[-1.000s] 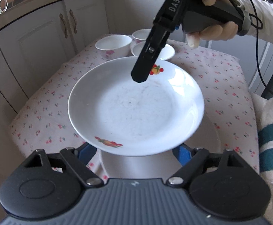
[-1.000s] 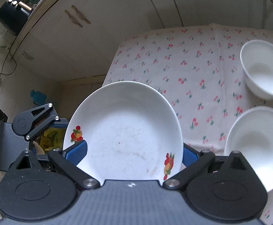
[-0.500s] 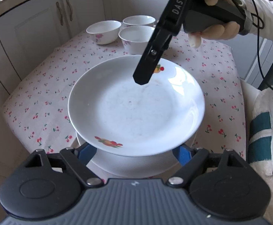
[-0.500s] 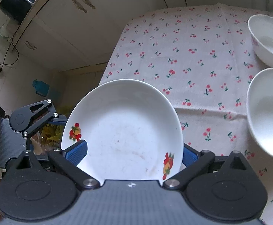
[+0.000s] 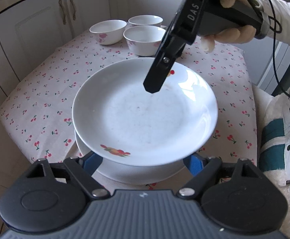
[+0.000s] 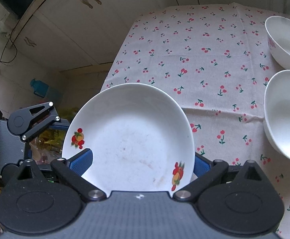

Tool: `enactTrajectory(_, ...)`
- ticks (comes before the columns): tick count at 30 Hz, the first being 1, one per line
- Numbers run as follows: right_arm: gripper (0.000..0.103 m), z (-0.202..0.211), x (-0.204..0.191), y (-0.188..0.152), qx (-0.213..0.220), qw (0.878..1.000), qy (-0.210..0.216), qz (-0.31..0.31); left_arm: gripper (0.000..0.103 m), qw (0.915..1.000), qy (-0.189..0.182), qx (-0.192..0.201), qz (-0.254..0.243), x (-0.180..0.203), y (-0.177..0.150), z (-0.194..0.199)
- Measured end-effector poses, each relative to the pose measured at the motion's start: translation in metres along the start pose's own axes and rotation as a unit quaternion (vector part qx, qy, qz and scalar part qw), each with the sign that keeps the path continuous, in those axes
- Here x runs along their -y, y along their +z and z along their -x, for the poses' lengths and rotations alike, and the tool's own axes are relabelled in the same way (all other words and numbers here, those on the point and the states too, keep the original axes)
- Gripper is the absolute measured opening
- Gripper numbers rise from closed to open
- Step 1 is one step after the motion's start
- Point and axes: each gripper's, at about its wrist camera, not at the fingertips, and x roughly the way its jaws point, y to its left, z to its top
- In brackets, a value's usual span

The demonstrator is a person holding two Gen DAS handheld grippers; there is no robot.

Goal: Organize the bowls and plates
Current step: 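Carry the fruit-decal plate with the right tool over the white plate stack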

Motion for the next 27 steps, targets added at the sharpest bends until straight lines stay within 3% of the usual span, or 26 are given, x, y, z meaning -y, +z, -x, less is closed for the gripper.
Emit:
enactTrajectory(21, 0.103, -0.011, -0.002, 0.001, -0.019, 0.999, -0.031, 0.018, 0.087, 0.9997, 0.002, -0.008, 0.024, -0.005, -0.005, 0.001)
enactTrajectory(27, 0.103, -0.01, -0.006, 0.001, -0.02, 0.999, -0.04, 0.031, 0.09, 0.9997, 0.014, -0.02, -0.009, 0.007, -0.009, 0.002)
